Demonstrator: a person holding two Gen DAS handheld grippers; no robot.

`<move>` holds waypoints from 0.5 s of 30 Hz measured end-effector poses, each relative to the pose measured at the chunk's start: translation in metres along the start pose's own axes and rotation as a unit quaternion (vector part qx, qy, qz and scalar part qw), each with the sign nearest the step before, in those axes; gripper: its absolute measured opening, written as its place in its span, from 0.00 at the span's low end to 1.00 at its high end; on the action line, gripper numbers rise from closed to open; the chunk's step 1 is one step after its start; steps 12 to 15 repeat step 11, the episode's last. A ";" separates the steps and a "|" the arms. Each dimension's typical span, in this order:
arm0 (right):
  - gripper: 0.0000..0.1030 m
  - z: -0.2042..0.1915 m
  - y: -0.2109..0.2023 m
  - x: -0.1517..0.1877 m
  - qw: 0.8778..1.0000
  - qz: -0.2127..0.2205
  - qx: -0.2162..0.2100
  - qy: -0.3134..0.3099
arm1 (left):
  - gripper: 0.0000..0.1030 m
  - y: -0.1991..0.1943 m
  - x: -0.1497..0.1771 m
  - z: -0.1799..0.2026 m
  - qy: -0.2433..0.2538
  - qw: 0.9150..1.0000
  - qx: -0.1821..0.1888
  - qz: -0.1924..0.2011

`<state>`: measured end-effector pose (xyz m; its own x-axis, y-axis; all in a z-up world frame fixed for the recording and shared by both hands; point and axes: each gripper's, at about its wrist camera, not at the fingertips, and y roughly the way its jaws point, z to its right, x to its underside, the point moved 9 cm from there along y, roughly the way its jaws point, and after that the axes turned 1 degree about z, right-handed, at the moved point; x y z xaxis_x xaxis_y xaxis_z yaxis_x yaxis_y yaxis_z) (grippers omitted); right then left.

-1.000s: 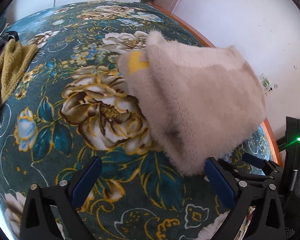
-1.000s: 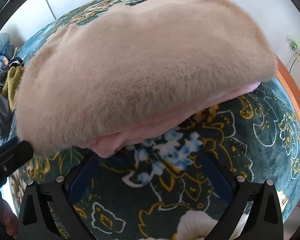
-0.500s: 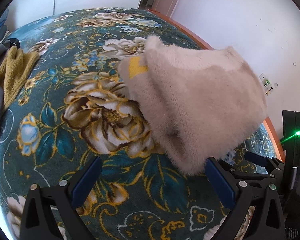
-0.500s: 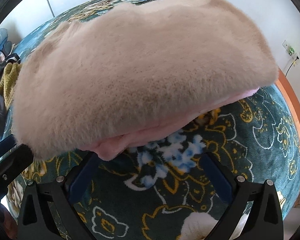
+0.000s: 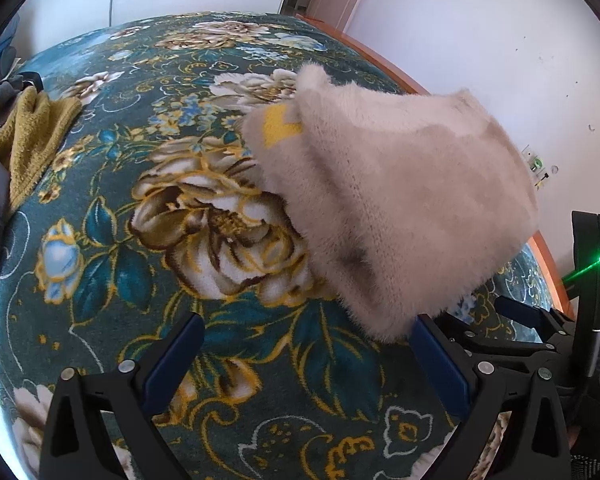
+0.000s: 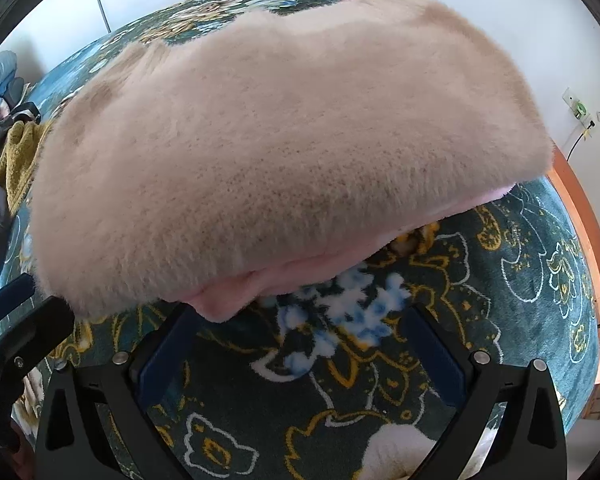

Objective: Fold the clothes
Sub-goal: 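Open both grippers and release the sweater on the pink blanket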

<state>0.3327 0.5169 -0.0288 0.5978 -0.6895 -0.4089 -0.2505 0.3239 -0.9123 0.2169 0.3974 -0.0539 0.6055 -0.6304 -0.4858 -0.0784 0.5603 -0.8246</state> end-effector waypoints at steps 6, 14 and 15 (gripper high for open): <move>1.00 -0.007 -0.006 -0.002 1.000 0.001 0.001 0.001 | 1.00 0.001 0.003 -0.001 0.006 1.000 -0.006 -0.006; 1.00 -0.014 -0.011 -0.008 1.000 0.003 0.004 0.002 | 1.00 0.001 0.004 -0.001 0.019 1.000 -0.020 -0.005; 1.00 -0.014 -0.011 -0.008 1.000 0.003 0.004 0.002 | 1.00 0.001 0.004 -0.001 0.019 1.000 -0.020 -0.005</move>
